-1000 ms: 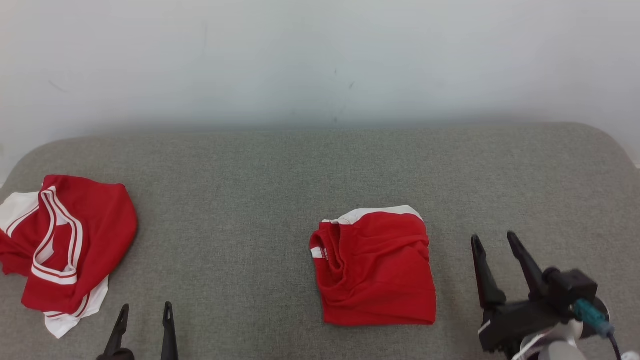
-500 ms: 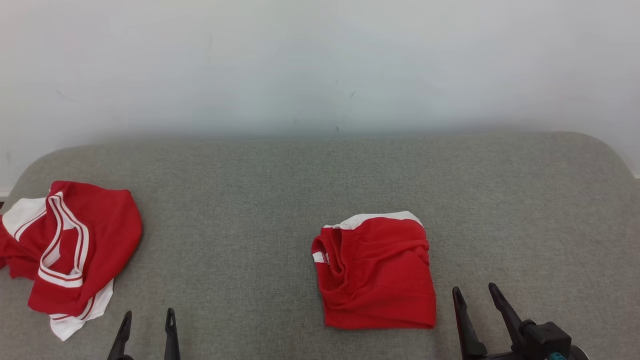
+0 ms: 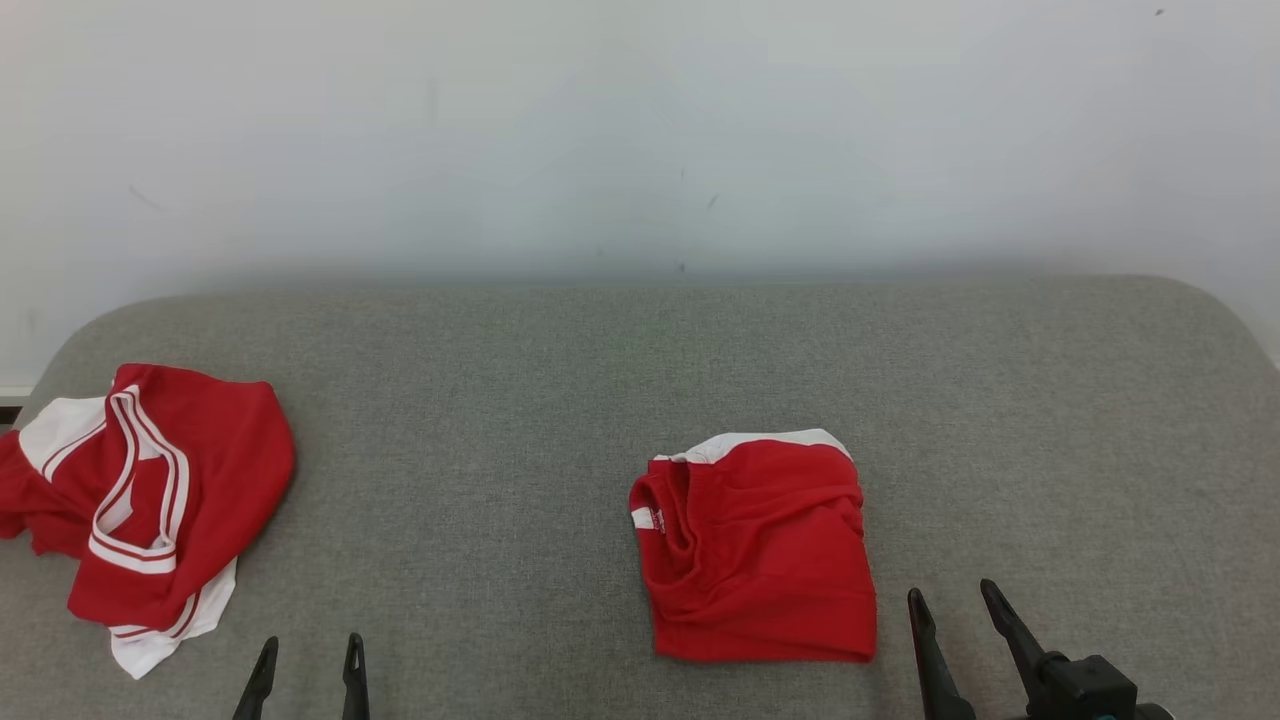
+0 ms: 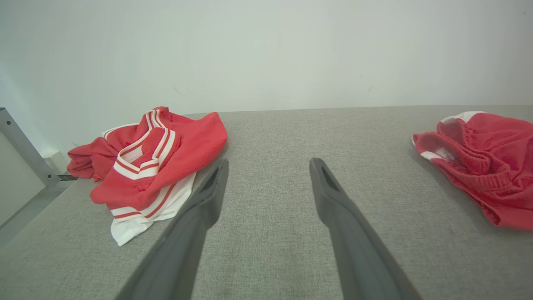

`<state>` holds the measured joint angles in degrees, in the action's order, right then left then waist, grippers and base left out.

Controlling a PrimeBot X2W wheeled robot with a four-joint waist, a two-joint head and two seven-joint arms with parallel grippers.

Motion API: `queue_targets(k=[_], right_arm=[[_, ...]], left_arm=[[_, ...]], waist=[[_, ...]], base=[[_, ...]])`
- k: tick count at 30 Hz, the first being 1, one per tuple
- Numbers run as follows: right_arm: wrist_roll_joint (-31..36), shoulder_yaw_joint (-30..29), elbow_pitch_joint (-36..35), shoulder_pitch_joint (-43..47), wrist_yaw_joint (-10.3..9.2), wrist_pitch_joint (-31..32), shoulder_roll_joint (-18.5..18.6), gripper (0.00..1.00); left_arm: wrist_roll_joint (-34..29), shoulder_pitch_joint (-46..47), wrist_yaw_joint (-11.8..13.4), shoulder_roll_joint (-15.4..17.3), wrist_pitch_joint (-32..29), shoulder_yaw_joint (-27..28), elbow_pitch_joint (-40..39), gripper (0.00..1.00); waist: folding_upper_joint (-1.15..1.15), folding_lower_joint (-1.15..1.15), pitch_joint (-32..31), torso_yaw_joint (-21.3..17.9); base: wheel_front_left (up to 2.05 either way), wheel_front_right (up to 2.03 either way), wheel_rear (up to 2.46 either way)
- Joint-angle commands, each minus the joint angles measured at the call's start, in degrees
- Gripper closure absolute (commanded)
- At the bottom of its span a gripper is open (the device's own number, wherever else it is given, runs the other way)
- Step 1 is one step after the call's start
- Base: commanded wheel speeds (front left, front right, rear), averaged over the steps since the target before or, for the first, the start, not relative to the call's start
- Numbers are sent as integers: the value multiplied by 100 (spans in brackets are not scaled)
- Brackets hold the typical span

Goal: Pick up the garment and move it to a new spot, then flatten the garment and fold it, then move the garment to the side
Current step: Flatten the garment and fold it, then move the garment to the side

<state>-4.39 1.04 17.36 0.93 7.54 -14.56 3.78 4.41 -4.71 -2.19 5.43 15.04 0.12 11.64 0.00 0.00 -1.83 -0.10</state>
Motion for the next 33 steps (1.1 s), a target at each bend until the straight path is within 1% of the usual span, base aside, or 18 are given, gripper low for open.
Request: queue_targets(k=[1,5,33], right_arm=[[11,-13,-15,15,-13,31,-29,0],[0,-18,-31,12,-13,46,-40,0],[-38,-74,80,-27,-13,55,-61,0]], left_arm=[[45,-92,-18,-12,14,7,-27,0],[114,-113,-67,-9,14,24,-37,0],[173,-95,18,21,14,108,-2,0]], waist=[[0,0,-1,7],[0,0,4,29],[0,0,34,23]], base=[[0,0,0],[0,0,0],[0,0,0]])
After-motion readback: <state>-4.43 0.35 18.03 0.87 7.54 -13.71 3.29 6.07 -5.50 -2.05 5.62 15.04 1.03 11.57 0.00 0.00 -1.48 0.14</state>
